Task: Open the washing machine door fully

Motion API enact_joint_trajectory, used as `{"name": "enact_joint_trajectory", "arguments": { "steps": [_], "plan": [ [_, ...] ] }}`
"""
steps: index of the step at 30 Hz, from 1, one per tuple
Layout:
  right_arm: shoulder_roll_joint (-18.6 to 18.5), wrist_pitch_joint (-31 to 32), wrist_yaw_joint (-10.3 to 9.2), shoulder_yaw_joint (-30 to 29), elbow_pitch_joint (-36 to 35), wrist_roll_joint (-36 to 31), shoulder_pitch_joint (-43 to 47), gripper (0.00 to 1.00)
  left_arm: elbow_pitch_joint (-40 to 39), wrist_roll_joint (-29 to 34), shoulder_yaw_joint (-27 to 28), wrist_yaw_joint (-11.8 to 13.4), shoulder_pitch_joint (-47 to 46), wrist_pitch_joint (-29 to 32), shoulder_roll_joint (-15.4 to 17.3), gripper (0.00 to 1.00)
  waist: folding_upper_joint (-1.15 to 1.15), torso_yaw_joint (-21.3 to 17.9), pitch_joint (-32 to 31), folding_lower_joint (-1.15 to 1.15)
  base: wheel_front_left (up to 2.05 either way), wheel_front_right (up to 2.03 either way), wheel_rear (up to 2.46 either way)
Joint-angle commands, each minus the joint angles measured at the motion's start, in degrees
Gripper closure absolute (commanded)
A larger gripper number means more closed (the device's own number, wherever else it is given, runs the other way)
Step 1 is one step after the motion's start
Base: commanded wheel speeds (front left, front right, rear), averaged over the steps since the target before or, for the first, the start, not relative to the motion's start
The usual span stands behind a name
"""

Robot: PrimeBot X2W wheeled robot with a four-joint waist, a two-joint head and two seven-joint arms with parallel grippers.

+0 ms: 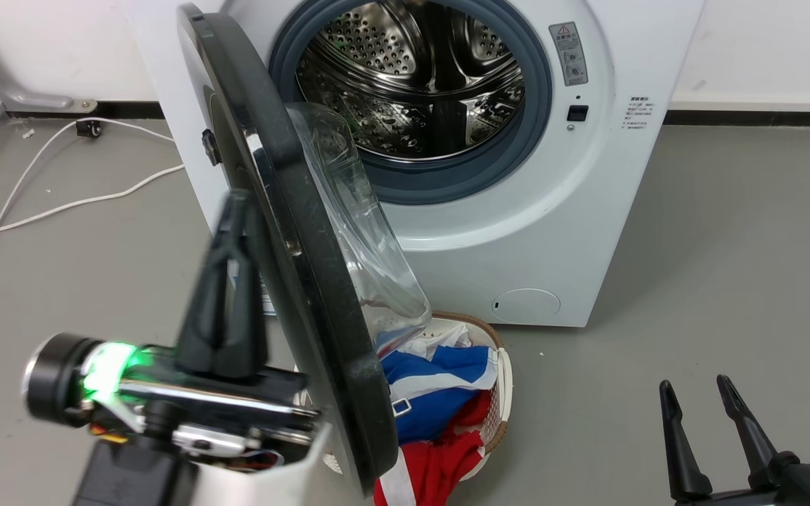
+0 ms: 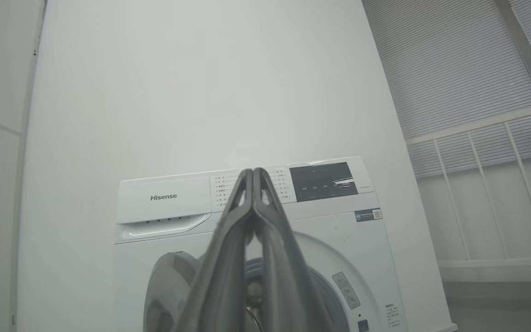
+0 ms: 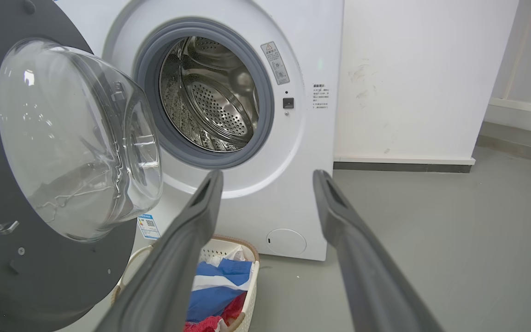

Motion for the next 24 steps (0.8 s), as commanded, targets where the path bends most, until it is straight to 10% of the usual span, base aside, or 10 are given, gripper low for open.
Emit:
{"name": "enact_joint_trajectory", "arguments": {
  "steps": [1, 24],
  "plan": [
    [0.15, -0.12, -0.01, 0.10, 0.03, 0.29, 0.67, 0.00, -0.55, 0.32, -1.45, -0.76, -0.98, -0.12, 0.20, 1.00, 0.00, -0.01, -0.06, 0.00, 0.00, 0.00, 0.00],
    [0.15, -0.12, -0.01, 0.50, 0.68, -0.43, 0.43, 0.00, 15.09, 0.20, -22.58, -6.21, 4.29, -0.12, 2.51, 1.00, 0.00, 0.47, 0.89, 0.00, 0.00, 0.00, 0.00]
  ]
}}
